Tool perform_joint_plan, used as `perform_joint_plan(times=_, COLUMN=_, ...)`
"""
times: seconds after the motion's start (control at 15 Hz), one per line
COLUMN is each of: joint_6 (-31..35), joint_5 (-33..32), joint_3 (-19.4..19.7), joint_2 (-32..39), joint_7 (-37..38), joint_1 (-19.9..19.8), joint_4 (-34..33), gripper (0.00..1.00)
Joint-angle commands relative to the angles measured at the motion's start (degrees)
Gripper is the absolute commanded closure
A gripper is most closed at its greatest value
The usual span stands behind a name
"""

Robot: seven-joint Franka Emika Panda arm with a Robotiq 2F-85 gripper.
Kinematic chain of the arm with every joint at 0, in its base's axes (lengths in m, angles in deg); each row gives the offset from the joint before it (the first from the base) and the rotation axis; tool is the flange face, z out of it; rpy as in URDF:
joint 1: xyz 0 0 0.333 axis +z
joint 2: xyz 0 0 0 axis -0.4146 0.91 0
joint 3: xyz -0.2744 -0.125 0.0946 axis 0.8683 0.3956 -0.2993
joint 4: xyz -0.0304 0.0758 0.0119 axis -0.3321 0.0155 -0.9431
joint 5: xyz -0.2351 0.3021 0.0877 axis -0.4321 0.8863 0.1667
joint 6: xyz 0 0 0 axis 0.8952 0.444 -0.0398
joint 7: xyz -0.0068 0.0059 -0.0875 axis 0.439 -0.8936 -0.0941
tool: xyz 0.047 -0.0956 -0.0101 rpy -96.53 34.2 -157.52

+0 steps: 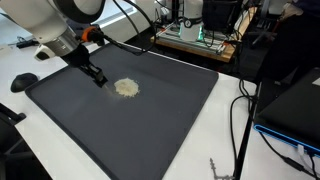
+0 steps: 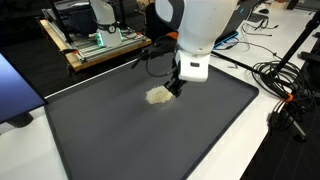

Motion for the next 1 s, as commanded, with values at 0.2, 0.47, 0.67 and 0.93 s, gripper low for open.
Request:
perform_joint_plan(times=0.2, joint_6=6.9, joint_5=8.9, joint_3=-2.4, joint_2=-3.7, joint_7=-8.7, joint_1=-7.0, joint_4=9.2, gripper=0.97)
perform_joint_plan(times=0.47, joint_6=11.5, joint_5=13.1, joint_3=-2.9, joint_2=-7.4, joint_7=-12.8, joint_1=-10.0, joint_4=15.5, gripper=0.97)
perform_joint_plan(times=0.67, joint_6=15.4, joint_5=15.7, joint_3=-3.4, joint_2=-10.9, joint_7=-16.0, joint_1=-11.6, joint_4=21.2, gripper=0.97)
perform_joint_plan(times=0.93, joint_6=20.6, joint_5=19.9, joint_3=-4.1, joint_2=-16.5, joint_7=-20.9, joint_1=-13.2, joint_4=30.1, gripper=0.97)
